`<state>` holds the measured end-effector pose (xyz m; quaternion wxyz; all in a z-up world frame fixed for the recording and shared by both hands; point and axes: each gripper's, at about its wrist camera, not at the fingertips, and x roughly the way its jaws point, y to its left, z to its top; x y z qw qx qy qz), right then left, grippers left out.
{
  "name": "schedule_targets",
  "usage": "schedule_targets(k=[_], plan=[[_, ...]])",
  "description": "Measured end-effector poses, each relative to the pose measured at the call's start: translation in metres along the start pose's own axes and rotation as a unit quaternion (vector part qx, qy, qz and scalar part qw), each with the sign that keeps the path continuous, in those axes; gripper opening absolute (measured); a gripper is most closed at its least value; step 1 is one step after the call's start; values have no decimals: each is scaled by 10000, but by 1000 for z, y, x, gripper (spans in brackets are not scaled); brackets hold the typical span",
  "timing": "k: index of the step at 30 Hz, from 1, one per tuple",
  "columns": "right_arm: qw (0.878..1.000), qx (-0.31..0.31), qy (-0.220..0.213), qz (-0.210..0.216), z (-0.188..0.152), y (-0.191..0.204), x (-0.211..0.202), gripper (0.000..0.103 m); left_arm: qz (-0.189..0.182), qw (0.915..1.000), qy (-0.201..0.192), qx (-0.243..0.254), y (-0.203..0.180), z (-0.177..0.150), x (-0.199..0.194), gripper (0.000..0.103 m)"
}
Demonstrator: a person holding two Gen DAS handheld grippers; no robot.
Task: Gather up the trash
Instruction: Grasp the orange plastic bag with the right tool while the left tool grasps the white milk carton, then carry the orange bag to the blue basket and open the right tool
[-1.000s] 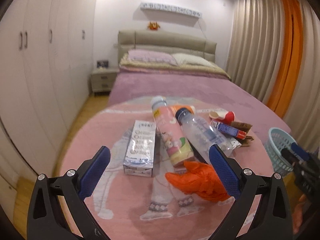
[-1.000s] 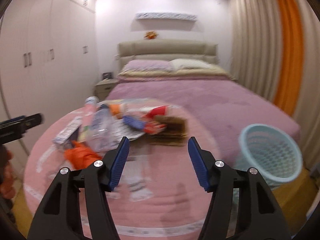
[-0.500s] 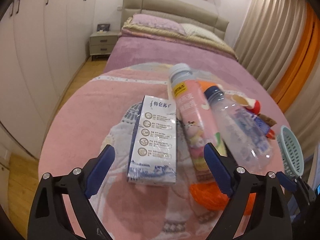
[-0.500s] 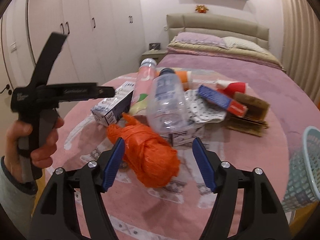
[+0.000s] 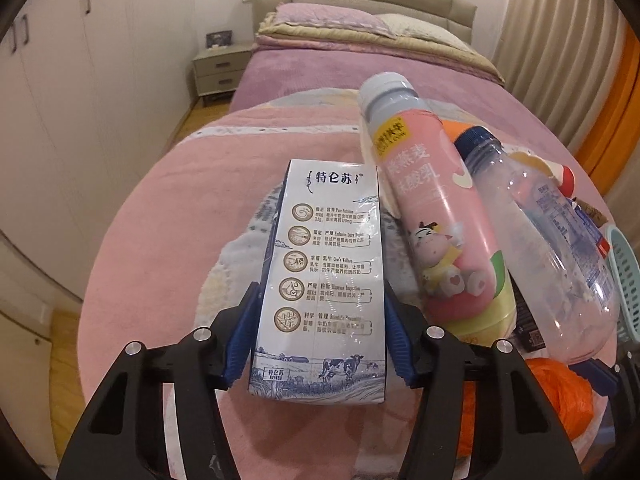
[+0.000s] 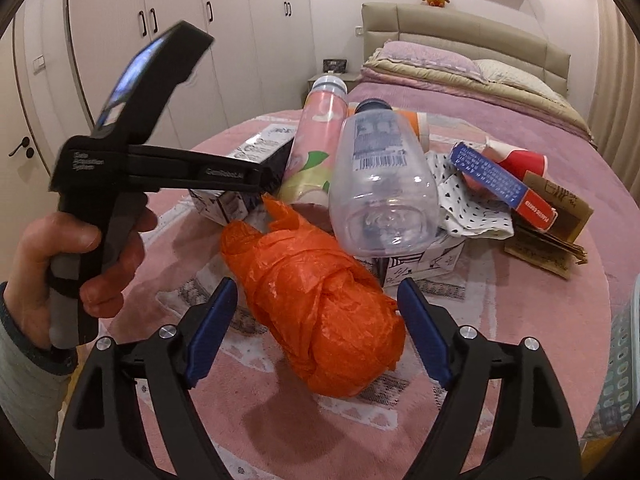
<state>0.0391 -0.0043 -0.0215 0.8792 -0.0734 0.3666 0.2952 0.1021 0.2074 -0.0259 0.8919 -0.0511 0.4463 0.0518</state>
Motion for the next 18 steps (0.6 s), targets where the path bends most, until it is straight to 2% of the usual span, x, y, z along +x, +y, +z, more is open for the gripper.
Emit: schedule_targets(k=[2, 4, 7, 10, 18], plan=[[10000, 0, 2, 15, 1, 0, 3, 75, 0, 9999, -82, -66, 3, -3, -8, 55], [10000, -22, 79, 34, 1, 2, 6, 54, -31, 9998, -184, -121, 6, -6, -19, 55], [9999, -36, 25, 137, -2, 4, 2, 36, -46, 9990, -406, -171, 9, -14, -38, 55], [9996, 4, -148, 247, -5, 7, -10, 33, -91, 9980, -588, -234, 12, -19, -58, 54], [9976, 258, -595, 230, -15, -2, -52, 32, -583, 9913, -1133, -344, 2, -32, -111, 54]])
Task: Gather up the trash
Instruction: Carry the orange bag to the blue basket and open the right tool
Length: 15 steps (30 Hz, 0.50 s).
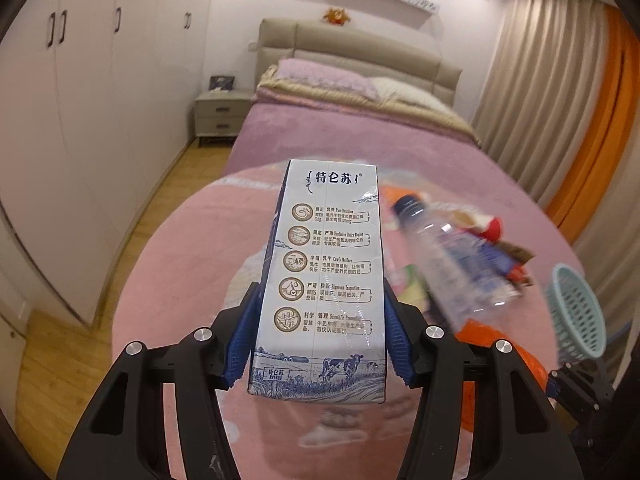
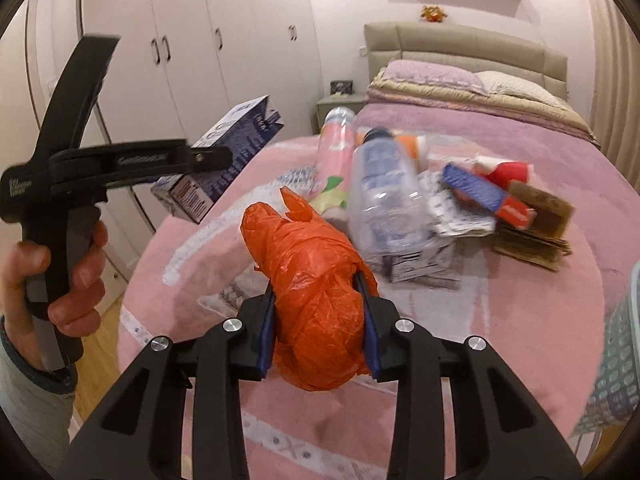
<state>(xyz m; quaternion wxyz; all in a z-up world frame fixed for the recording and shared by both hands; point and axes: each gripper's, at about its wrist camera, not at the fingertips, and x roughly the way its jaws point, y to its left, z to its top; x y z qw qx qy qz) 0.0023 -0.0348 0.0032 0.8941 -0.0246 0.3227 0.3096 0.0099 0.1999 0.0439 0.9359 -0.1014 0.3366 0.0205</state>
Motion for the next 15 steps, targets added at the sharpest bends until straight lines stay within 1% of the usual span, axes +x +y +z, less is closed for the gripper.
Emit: schedule_targets(k=[3, 6, 9, 12, 13, 15], plan=[[9994, 215, -252, -134, 4, -15, -24, 32, -254, 9995, -162, 66, -19, 8, -14, 54], [9965, 532, -559, -333, 7, -40, -54, 32, -553, 9980, -266, 165, -43, 13, -20, 54], [9901, 841, -873, -709, 8, -71, -84, 32, -840, 9954, -313, 323, -78, 17, -23, 54], [9794, 1181, -1159, -1157, 3, -105, -114, 32, -1074, 9920, -311, 580, -121, 19, -17, 54], [9733, 1339, -1260, -1374, 0, -121, -126, 32, -1148, 9907, -312, 659, -133, 19, -16, 54], [9637, 1517, -1374, -1716, -6, -141, -144, 32, -1368, 9863, -267, 885, -170, 19, -9, 54]])
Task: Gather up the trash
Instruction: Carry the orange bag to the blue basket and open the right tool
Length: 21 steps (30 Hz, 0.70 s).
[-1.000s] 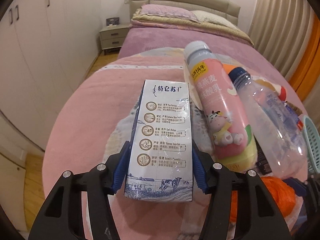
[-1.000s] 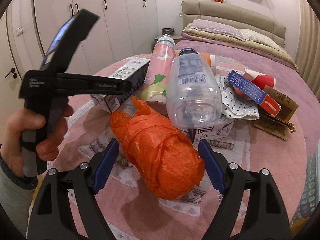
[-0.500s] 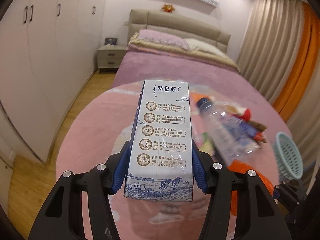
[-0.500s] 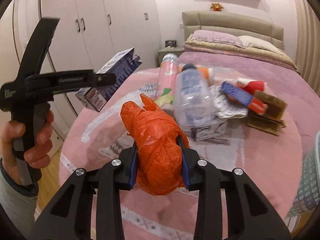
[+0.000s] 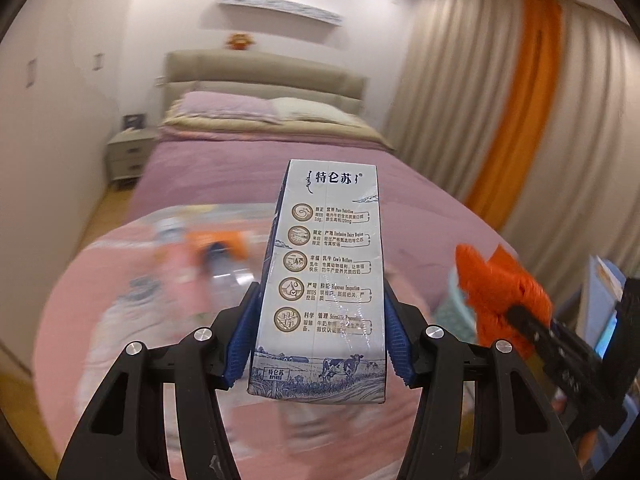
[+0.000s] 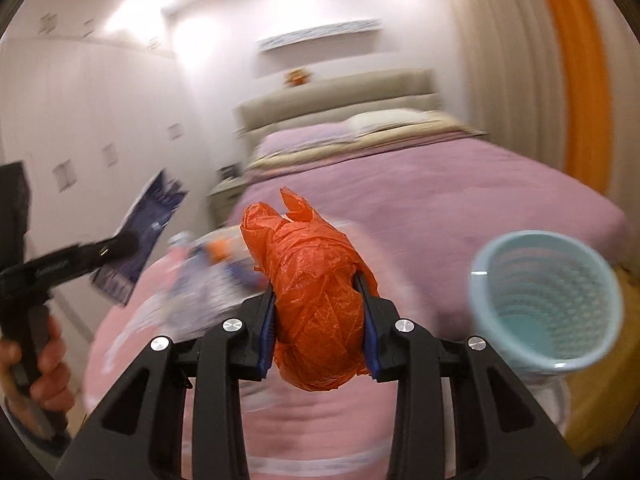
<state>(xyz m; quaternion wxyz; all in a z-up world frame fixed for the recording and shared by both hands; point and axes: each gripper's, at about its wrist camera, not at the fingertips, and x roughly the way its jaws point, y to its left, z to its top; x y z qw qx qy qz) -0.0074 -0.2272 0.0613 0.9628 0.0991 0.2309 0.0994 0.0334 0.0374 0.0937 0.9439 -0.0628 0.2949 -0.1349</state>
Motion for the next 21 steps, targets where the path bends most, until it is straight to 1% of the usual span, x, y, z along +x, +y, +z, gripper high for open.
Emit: schedule_targets(k=[1, 3, 5, 8, 11, 12, 14, 18, 20, 21], plan=[[9994, 145, -108, -296, 4, -21, -6, 32, -85, 9999, 30, 80, -12, 1, 7, 54], [9974, 379, -200, -576, 7, -49, -11, 32, -324, 9988, 113, 338, -49, 6, 29, 54], [9933, 702, -224, -893, 11, -86, -15, 32, -538, 9970, 188, 530, -80, 8, 49, 54], [9835, 1120, -119, -1414, 8, -133, -14, 32, -960, 9915, 465, 743, -125, 9, 84, 54], [9725, 1538, 101, -1747, -1, -175, -3, 32, -1263, 9852, 707, 917, -166, 7, 121, 55], [9692, 1629, 178, -1840, -4, -185, 1, 32, -1357, 9827, 804, 972, -177, 6, 133, 55], [9628, 1793, 376, -1984, -14, -206, 9, 32, -1430, 9789, 980, 1079, -200, 0, 161, 55], [9563, 1874, 654, -2145, -24, -223, 26, 32, -1643, 9702, 1381, 1123, -226, -15, 203, 55], [9545, 1875, 718, -2204, -25, -227, 35, 33, -1680, 9674, 1492, 1166, -237, -22, 220, 55], [9541, 1870, 747, -2215, -26, -228, 36, 34, -1709, 9667, 1504, 1168, -241, -25, 221, 55]])
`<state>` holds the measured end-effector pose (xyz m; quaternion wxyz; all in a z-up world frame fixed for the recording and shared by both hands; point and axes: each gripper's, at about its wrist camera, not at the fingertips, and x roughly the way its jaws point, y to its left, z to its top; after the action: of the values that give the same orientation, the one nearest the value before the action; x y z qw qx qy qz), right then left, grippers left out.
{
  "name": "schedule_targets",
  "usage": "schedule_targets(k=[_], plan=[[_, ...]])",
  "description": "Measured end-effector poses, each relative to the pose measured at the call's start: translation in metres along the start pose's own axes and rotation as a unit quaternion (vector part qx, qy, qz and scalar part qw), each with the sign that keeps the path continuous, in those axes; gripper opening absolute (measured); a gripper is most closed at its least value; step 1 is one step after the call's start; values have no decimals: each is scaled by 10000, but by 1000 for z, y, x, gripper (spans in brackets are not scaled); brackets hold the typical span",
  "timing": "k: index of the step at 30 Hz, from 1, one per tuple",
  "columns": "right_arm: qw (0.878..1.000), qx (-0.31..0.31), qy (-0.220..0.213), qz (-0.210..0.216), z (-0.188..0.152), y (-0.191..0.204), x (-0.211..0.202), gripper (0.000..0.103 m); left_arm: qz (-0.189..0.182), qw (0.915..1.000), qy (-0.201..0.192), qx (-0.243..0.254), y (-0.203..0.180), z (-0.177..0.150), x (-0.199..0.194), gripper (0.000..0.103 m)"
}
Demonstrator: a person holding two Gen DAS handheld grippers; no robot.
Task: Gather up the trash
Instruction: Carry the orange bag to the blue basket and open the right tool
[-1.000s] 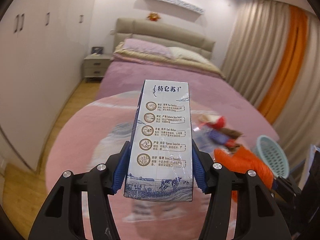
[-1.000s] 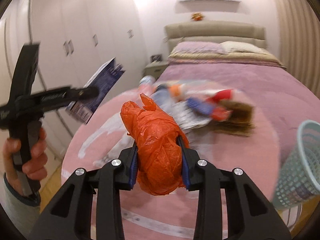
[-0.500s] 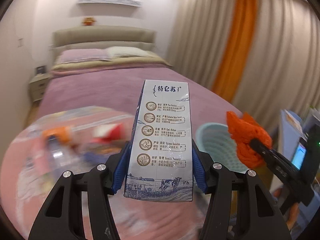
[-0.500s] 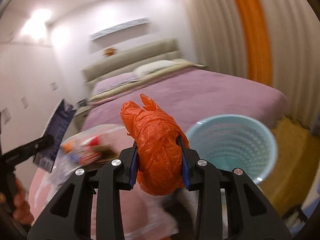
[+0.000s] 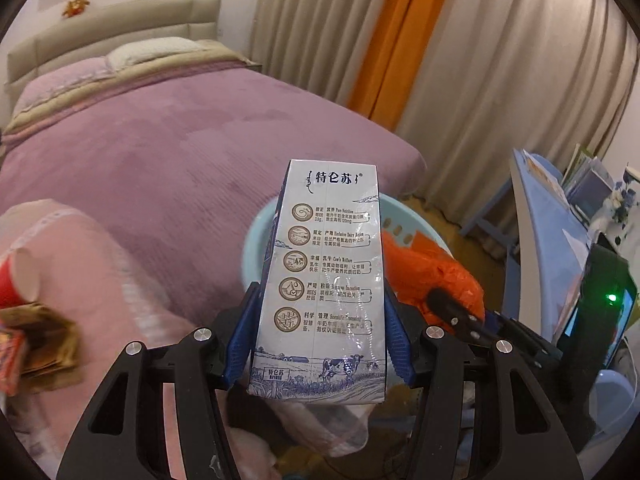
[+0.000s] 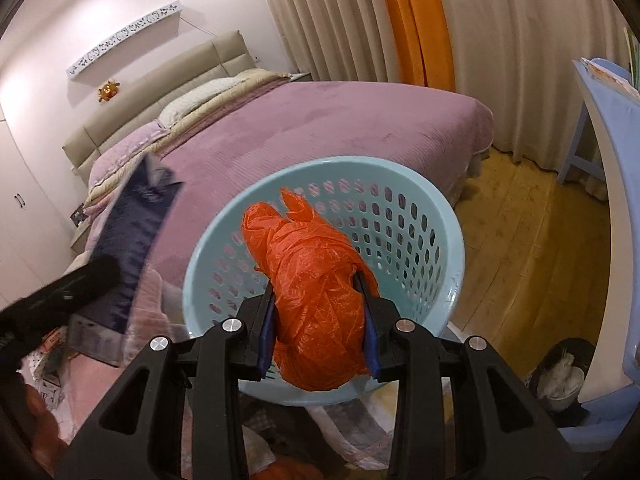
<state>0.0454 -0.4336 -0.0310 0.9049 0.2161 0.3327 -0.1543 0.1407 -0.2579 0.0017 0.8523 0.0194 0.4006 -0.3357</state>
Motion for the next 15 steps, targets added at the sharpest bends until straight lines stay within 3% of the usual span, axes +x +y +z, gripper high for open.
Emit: schedule_targets(k=[2, 5, 8, 15], plan=[[10000, -40, 41, -60, -2, 4, 2, 35, -78, 10000, 19, 4, -3, 3, 11, 56], [9998, -136, 106, -48, 3, 7, 11, 56, -33, 10000, -7, -28, -7, -1, 7, 72], [9997, -228, -21, -109, 9, 9, 13, 58, -154, 9997, -162, -113, -2, -6, -9, 73], [9968, -617, -433, -264, 19, 34, 10, 66, 9, 9985, -510, -212, 24, -18, -59, 73]])
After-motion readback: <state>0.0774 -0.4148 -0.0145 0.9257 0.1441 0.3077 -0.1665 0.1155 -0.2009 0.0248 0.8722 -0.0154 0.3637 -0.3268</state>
